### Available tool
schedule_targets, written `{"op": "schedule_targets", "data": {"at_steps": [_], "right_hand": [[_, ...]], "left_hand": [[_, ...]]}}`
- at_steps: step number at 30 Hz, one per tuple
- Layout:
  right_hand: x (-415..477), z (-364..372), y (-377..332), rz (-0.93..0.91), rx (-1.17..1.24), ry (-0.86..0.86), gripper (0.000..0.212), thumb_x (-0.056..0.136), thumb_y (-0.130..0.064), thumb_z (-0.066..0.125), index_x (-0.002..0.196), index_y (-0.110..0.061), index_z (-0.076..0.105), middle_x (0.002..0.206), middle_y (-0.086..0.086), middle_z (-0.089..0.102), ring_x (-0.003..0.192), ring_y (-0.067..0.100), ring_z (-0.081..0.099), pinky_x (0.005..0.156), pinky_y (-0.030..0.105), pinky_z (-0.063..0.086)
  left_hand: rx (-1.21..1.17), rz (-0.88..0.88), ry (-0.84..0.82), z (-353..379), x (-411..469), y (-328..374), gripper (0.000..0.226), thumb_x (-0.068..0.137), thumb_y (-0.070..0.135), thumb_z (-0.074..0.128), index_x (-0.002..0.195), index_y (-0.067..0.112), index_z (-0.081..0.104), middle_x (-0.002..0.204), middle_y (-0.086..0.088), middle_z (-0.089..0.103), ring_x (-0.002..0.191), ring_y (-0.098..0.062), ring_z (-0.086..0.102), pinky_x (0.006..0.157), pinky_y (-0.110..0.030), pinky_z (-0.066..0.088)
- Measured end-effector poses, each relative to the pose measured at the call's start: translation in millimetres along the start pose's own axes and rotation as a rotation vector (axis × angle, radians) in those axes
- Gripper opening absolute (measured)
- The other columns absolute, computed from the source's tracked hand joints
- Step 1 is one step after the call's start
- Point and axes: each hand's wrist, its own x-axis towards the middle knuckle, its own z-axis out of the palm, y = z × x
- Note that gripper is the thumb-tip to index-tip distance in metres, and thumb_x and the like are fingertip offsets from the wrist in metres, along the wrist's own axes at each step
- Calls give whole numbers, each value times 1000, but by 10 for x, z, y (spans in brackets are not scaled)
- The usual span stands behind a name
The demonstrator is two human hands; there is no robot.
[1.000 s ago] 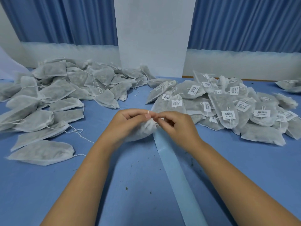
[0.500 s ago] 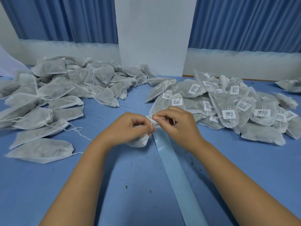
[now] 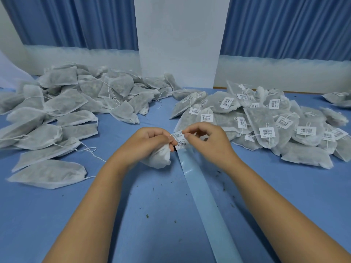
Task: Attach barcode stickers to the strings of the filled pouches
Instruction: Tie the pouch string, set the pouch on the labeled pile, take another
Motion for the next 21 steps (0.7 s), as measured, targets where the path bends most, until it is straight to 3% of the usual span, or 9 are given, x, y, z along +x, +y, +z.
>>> {"op": "schedule_targets", "data": {"at_steps": [2, 8, 10, 13, 18, 21], "right_hand": [[-21, 11, -54, 1, 93, -89, 19, 86, -5, 70, 79, -24, 72, 75, -17, 69, 69, 0, 57, 67, 9, 43], [-53, 24, -75, 25, 195, -174, 9, 86, -7, 71, 86, -14, 76, 86, -1, 76, 79, 13, 66, 77, 21, 52], [-45, 23, -70, 73, 222, -199, 9, 87, -9, 71, 88, -15, 77, 86, -3, 76, 81, 13, 68, 70, 19, 53], [-49, 28, -60, 236, 262, -281, 10, 88, -18, 68, 91, -18, 78, 83, -7, 73, 74, 3, 61, 53, 11, 40], [-68, 51, -66, 260, 334, -316, 7, 89, -16, 70, 90, -14, 76, 85, -1, 72, 74, 5, 58, 53, 14, 39], [-78, 54, -83, 241, 322, -331, 6, 88, -13, 71, 84, -17, 74, 92, 12, 73, 74, 5, 58, 56, 13, 41]], "left_hand": [[6, 24, 9, 5, 1, 6, 29, 96, 11, 57, 74, 19, 74, 73, 4, 72, 68, -2, 65, 62, -8, 46], [21, 48, -8, 15, 6, 3, 36, 96, 10, 56, 68, 23, 73, 77, 1, 73, 74, -5, 65, 68, -9, 46], [24, 51, -12, 8, 7, -5, 34, 96, 12, 57, 68, 23, 72, 78, -1, 73, 77, -7, 66, 71, -11, 48], [15, 56, -15, 0, 10, -16, 31, 95, 12, 58, 69, 22, 71, 79, -5, 74, 86, -15, 69, 82, -18, 51], [-13, 49, -23, -13, -3, -5, 36, 94, 5, 56, 64, 21, 70, 72, -4, 73, 70, -9, 68, 64, -13, 50], [5, 20, -27, -22, 12, -11, 30, 88, 11, 61, 63, 23, 71, 73, -5, 74, 70, -10, 66, 67, -16, 51]]}}
